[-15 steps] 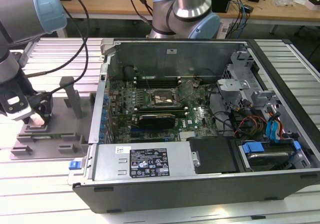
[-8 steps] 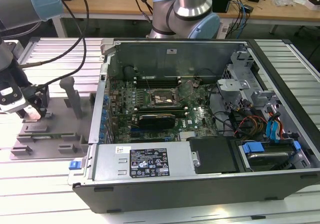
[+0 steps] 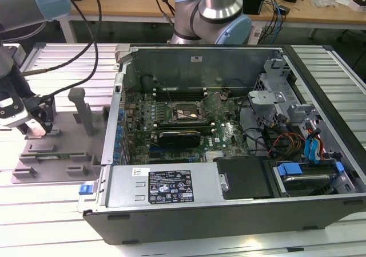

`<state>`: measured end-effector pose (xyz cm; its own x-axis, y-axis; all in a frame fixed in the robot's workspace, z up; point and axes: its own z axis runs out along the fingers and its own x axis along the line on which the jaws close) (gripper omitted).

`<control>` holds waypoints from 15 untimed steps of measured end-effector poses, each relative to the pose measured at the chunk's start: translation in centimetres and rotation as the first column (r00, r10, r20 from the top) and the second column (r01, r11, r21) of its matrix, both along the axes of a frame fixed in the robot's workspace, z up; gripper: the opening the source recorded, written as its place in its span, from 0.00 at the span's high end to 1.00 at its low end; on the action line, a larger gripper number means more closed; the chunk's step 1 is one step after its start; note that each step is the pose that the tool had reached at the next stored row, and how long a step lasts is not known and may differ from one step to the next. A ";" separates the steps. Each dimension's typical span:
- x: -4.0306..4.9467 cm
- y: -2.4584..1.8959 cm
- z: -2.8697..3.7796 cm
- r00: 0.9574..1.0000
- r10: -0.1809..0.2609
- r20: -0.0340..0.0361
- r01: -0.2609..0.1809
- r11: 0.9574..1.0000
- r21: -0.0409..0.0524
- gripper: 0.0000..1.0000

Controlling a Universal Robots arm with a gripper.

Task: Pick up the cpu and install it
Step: 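Pick up the cpu and move it towards the insertion slot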

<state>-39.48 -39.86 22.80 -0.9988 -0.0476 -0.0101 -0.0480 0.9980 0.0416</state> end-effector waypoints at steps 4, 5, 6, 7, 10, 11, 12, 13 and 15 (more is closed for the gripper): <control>0.00 0.07 0.90 1.000 0.000 0.000 0.000 1.000 0.000 0.45; 0.00 0.08 1.22 1.000 0.000 0.000 0.000 1.000 0.000 0.45; 0.00 0.10 1.60 1.000 0.000 0.000 0.000 1.000 0.000 0.45; 0.00 0.14 1.87 1.000 0.000 0.000 0.000 1.000 0.000 0.45; 0.00 0.19 2.57 1.000 0.000 0.000 0.000 1.000 0.000 0.45; 0.00 0.20 2.77 1.000 0.000 0.000 0.000 1.000 0.000 0.45; 0.00 0.23 3.03 1.000 0.000 0.000 0.000 1.000 0.000 0.45; 0.00 0.28 3.47 1.000 0.000 0.000 0.000 1.000 0.000 0.45; 0.00 0.33 3.83 1.000 0.000 0.000 0.000 1.000 0.000 0.45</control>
<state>-39.48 -39.52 26.63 -0.9988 -0.0476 -0.0103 -0.0480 0.9980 0.0417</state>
